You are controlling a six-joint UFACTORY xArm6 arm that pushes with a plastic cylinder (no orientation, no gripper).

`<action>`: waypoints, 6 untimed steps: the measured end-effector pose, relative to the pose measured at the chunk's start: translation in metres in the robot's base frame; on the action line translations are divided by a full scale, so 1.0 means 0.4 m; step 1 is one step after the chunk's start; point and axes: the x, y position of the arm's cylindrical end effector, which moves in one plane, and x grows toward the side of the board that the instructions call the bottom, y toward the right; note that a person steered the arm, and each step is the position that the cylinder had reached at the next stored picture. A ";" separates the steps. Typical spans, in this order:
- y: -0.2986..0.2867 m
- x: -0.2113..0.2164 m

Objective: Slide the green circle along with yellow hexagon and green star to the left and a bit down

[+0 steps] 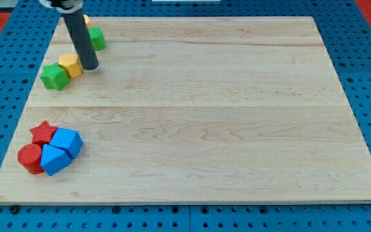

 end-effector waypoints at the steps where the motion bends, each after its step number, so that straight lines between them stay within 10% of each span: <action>1: 0.121 -0.099; 3: 0.082 -0.295; 6: -0.075 -0.125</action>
